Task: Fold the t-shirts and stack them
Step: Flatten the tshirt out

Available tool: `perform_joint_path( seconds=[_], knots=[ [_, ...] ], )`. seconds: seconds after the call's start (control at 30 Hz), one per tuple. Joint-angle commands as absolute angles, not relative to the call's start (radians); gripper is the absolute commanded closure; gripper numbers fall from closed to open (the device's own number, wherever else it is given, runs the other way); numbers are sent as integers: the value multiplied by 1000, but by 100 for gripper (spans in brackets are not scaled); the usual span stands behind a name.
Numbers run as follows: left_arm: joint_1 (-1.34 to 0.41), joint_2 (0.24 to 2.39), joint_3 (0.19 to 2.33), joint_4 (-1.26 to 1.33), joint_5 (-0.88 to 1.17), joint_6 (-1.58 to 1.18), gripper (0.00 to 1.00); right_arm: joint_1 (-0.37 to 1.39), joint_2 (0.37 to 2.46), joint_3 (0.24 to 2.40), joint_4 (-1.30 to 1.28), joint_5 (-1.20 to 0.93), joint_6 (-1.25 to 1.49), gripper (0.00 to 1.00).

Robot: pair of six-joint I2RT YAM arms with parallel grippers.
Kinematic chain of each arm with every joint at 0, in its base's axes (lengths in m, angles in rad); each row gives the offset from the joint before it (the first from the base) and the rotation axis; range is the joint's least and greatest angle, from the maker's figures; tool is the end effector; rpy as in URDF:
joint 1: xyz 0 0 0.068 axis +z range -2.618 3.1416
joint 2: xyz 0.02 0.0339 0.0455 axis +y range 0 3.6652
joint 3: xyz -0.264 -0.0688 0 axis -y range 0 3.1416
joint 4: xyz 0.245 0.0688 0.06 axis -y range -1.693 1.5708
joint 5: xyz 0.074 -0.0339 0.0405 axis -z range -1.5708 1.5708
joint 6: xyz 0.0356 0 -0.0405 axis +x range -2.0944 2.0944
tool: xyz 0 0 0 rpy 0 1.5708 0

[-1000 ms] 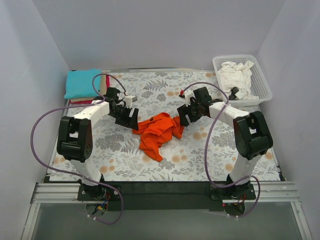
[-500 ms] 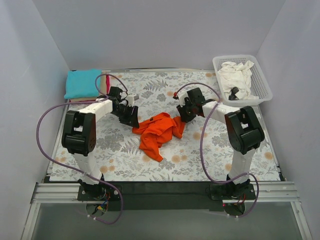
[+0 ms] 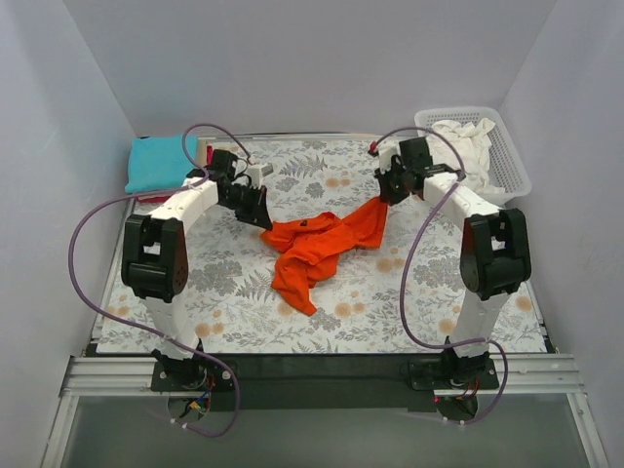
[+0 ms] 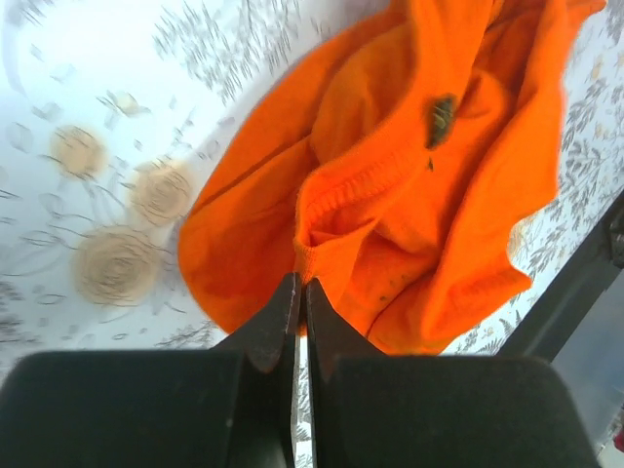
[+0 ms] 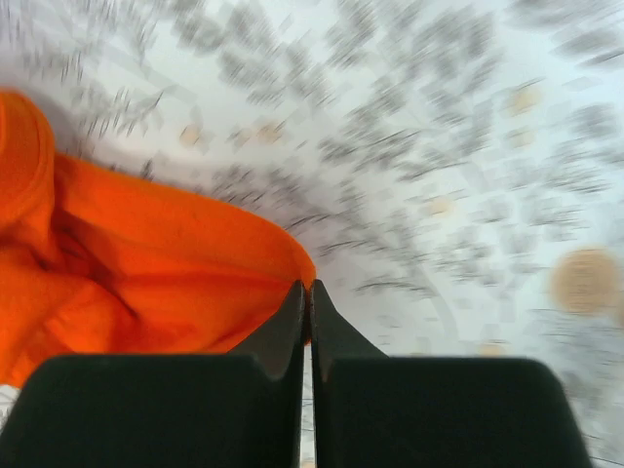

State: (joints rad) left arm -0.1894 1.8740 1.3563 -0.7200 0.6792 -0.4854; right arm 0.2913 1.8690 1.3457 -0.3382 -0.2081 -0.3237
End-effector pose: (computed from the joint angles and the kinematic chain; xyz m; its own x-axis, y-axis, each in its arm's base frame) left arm 0.3638 -0.0925 0.2002 -0.9834 -0.1811 -0.0122 -0.1250 0.7247 -0.6776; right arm 0.3912 0.1250 0.2128 -0.5587 -0.4924 -0.6673 -0.6198 0.7826 -0.0585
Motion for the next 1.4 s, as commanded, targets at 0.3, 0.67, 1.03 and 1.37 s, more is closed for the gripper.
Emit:
perform_joint_path(
  seconds=[0.3,0.67,1.03,1.37],
  knots=[
    [-55,2083,2285,-611,492,-656,100,129,1830,2012,-390,-255,-296,99],
    [-41,1752,1952,-23,491,-585,100,106,1600,1876,-115,-287,-297,99],
    [-17,1375,1594,-117,505,-587,100,109,1301,1590,-101,-246,-351,99],
    [-15,1232,1678,-80,397,-715,100,109,1230,1721,-9,-169,-245,99]
  ],
)
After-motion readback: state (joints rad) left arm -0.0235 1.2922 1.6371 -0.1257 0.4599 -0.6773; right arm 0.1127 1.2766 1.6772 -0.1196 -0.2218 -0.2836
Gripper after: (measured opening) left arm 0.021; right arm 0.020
